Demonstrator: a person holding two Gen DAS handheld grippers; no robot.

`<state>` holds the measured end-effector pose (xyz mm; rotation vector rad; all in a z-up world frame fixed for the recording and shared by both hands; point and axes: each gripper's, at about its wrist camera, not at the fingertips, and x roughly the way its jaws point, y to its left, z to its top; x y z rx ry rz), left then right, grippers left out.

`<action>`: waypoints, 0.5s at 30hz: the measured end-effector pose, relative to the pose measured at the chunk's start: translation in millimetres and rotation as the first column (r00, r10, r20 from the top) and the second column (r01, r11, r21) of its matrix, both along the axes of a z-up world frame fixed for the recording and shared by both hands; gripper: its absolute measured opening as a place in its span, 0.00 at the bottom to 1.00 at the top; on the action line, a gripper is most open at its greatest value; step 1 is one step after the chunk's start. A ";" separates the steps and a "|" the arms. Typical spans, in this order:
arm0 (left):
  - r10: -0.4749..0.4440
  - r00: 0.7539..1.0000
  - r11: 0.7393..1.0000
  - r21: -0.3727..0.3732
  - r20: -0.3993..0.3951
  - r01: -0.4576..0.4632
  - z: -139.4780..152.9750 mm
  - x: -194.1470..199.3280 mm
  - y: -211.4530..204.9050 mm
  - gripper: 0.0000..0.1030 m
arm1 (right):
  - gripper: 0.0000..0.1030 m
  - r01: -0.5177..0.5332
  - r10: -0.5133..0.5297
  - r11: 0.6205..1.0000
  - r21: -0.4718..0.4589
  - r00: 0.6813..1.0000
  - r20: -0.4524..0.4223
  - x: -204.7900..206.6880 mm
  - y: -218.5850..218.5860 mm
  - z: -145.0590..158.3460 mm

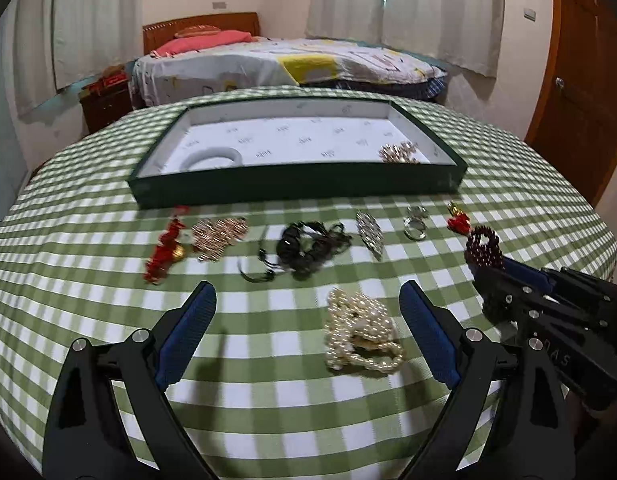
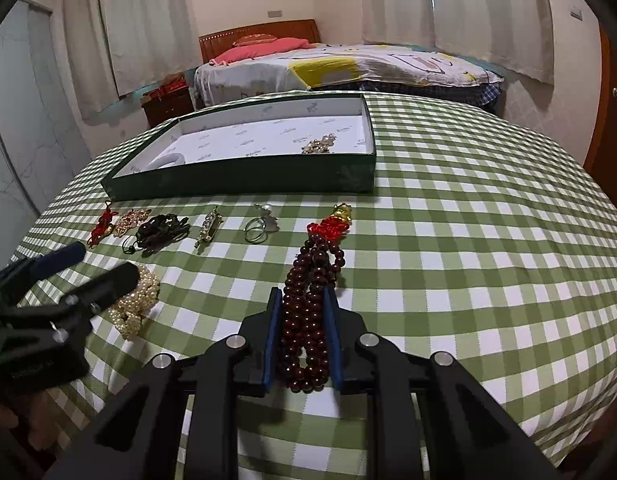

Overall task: Organize jewelry
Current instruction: 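Grasp the dark red bead bracelet with the right tool while the left tool grasps the pearl necklace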

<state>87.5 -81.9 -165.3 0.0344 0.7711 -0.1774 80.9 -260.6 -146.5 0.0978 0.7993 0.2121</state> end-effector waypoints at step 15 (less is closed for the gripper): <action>-0.091 0.995 0.995 -0.042 -0.038 0.090 -11.2 0.2 -1.0 0.20 | 0.21 -0.011 0.011 1.000 0.006 1.000 0.013 -1.7 1.7 3.4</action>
